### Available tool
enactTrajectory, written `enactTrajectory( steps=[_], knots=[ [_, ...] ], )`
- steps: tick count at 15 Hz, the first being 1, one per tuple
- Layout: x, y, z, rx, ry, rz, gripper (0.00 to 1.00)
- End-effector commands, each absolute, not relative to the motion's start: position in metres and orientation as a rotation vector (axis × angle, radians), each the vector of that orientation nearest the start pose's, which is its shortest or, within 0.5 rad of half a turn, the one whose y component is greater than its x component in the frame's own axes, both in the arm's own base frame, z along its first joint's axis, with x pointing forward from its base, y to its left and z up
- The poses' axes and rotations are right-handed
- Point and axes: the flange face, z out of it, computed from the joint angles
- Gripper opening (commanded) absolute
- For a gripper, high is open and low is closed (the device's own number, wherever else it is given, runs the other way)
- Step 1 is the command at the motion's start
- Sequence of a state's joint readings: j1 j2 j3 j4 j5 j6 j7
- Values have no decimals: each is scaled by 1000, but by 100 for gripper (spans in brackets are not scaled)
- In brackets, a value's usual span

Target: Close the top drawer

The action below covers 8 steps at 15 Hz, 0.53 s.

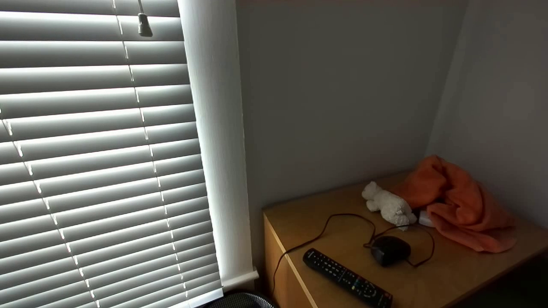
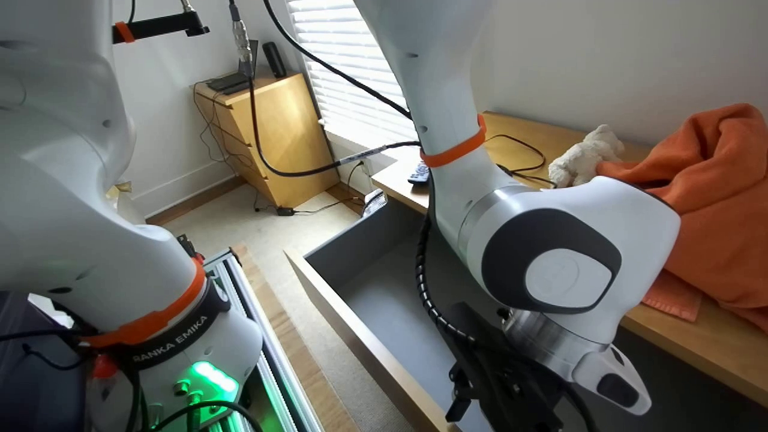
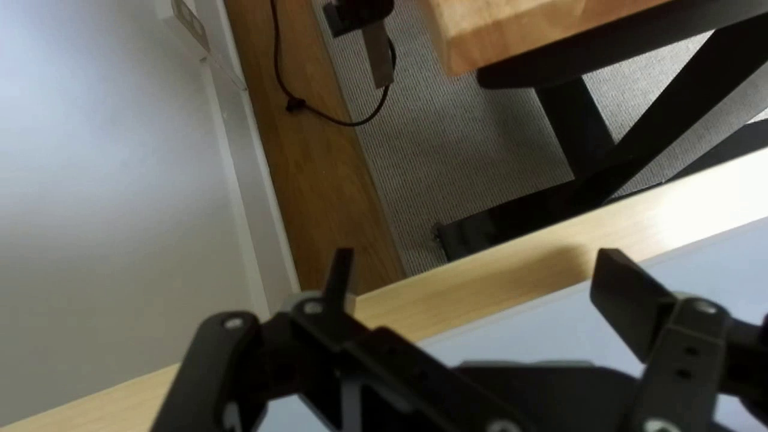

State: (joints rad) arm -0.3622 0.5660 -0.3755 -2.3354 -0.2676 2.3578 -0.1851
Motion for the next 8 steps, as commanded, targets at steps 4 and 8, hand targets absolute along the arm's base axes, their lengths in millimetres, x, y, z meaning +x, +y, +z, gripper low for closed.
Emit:
enactTrajectory(
  steps=[4, 8],
  knots=[
    [304, -327, 82, -2987, 543, 1199, 100],
    [300, -336, 73, -2954, 459, 1371, 100]
  ],
)
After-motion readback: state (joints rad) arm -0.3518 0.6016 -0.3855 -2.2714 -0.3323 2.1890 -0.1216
